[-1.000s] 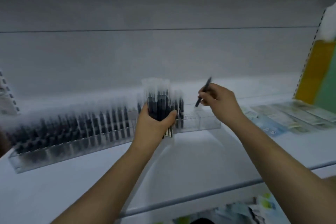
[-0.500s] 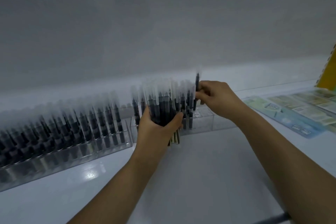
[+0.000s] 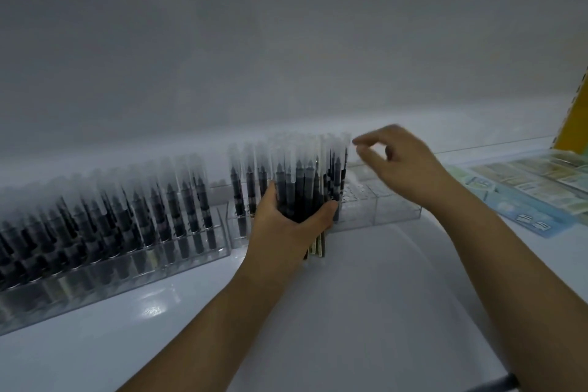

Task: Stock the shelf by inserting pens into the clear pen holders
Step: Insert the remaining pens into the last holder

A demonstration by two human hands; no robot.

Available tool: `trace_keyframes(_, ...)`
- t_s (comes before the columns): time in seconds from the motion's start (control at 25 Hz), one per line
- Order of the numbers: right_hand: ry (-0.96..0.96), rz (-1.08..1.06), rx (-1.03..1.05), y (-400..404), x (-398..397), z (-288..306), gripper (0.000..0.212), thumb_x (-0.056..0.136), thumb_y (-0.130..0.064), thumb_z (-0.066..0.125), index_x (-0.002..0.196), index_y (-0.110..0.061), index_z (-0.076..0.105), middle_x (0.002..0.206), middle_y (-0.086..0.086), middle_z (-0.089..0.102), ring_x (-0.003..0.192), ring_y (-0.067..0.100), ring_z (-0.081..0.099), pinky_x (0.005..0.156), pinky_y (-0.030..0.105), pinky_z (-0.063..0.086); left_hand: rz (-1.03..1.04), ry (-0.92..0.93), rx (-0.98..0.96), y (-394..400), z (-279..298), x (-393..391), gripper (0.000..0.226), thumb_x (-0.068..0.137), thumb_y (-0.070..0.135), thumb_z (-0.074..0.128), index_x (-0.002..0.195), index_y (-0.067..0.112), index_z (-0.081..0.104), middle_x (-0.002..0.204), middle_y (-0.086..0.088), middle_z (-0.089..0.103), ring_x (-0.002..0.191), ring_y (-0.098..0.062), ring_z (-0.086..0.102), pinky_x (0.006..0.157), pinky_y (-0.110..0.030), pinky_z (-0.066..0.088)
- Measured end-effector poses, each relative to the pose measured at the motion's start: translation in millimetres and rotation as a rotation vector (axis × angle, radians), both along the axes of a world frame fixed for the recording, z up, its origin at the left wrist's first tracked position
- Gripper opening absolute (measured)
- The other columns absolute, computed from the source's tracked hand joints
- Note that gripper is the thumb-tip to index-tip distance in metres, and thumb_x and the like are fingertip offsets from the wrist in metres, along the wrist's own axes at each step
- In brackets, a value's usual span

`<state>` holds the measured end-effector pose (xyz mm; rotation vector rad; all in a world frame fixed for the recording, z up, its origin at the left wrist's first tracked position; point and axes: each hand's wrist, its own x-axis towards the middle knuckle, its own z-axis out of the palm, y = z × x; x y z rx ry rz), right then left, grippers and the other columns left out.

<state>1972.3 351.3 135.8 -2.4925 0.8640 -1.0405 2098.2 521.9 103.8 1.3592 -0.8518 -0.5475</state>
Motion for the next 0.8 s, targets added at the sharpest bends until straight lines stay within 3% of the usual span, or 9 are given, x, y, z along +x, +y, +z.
trace_keyframes(0.08,-0.216,0.138,0.174,20.7,-2.9,14.7,0.023,0.097,-0.043,0.052,0.096,-0.028,0.07,0.084,-0.023,0.064,0.063,-0.003,0.05,0.064,0.01,0.041,-0.044,0.017,-0.01,-0.2,0.1,-2.5,0.029,0.076,0.018,0.081,0.099,0.017,0.063,0.081,-0.003,0.075,0.07,-0.01,0.072,0.055,-0.017,0.052)
trace_keyframes(0.16,-0.166,0.338,0.33,40.6,2.1,16.6,0.026,0.09,-0.045,0.057,0.083,-0.023,0.068,0.061,-0.017,0.059,0.052,0.003,0.047,0.055,0.011,0.041,-0.096,0.02,-0.018,-0.4,-0.9,-3.5,0.031,0.076,0.015,0.081,0.102,0.011,0.064,0.079,-0.004,0.075,0.065,-0.01,0.072,0.055,-0.018,0.052)
trace_keyframes(0.24,-0.124,0.428,0.392,47.9,5.2,15.1,0.032,0.08,-0.047,0.062,0.077,-0.015,0.068,0.052,-0.009,0.053,0.05,0.007,0.044,0.054,0.015,0.04,-0.126,0.017,-0.016,-2.1,-2.9,-2.0,0.034,0.074,0.016,0.082,0.103,0.008,0.065,0.078,-0.006,0.075,0.066,-0.013,0.072,0.058,-0.023,0.054)
trace_keyframes(0.44,-0.212,0.45,0.478,42.6,1.6,14.9,0.03,0.086,-0.039,0.062,0.079,-0.011,0.068,0.052,-0.004,0.058,0.045,0.011,0.044,0.051,0.017,0.039,-0.157,0.072,-0.024,-3.9,-2.4,-3.6,0.027,0.078,0.012,0.078,0.101,0.004,0.066,0.075,-0.006,0.074,0.058,-0.013,0.07,0.053,-0.021,0.053)
trace_keyframes(0.64,-0.411,0.463,0.518,37.2,1.5,16.0,0.017,0.097,-0.022,0.056,0.093,-0.005,0.057,0.09,0.006,0.071,0.047,0.015,0.05,0.044,0.02,0.031,-0.162,0.045,-0.034,-4.5,-4.8,-1.8,0.022,0.083,0.011,0.074,0.099,-0.002,0.066,0.073,-0.006,0.074,0.06,-0.014,0.069,0.056,-0.024,0.055)
trace_keyframes(0.8,-0.255,0.487,0.588,41.8,1.8,14.4,0.014,0.094,-0.018,0.06,0.09,-0.005,0.06,0.059,-0.003,0.067,0.04,0.007,0.049,0.042,0.019,0.03,-0.195,0.046,-0.044,-2.9,-4.7,-2.3,0.019,0.086,0.009,0.071,0.1,-0.002,0.066,0.071,-0.005,0.073,0.057,-0.014,0.067,0.054,-0.023,0.053)
